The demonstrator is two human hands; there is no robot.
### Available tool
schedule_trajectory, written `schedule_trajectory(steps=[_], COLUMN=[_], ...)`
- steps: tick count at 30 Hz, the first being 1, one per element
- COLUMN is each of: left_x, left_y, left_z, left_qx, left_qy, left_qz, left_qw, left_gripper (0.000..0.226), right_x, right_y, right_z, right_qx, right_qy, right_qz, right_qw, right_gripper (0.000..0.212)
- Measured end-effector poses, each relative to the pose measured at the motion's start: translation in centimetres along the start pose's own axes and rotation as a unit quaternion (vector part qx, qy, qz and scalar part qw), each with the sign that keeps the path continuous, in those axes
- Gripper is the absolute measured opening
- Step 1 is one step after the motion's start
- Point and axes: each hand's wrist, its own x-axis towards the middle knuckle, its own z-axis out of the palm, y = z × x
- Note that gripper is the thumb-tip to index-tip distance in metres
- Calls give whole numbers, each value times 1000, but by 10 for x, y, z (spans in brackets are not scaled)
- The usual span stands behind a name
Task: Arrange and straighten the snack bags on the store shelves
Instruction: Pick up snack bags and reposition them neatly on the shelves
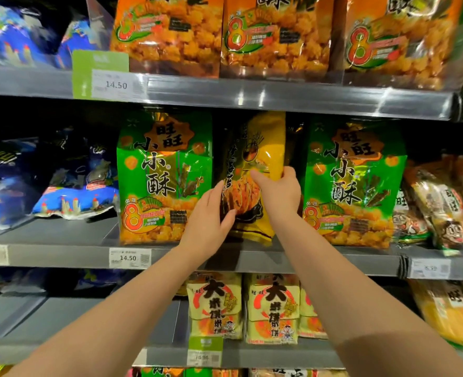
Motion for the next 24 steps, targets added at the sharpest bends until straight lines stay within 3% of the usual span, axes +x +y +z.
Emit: schedule_trajectory(steps=[3, 11, 20, 24], left_x=[0, -8, -24, -27], left_y=[-3, 15, 32, 37], left_z=[0, 4, 10, 10], left_qx=[-16, -59, -99, -139], left_qy=[-9, -16, -85, -104], left_qz=[-16, -63, -110, -112], left_qw=[1000, 996, 985, 978], left_gripper=[56, 59, 76, 91], right_x=[-6, -32, -50, -54], right_y=[-10, -9, -11, -16], right_z=[-19, -50, -63, -62], right_qx=[22, 55, 1, -43], right_qy=[-5, -29, -33, -36], right_qz=[-19, 22, 8, 4], right_qw=[1000, 998, 999, 998], right_gripper=[51, 80, 51, 53])
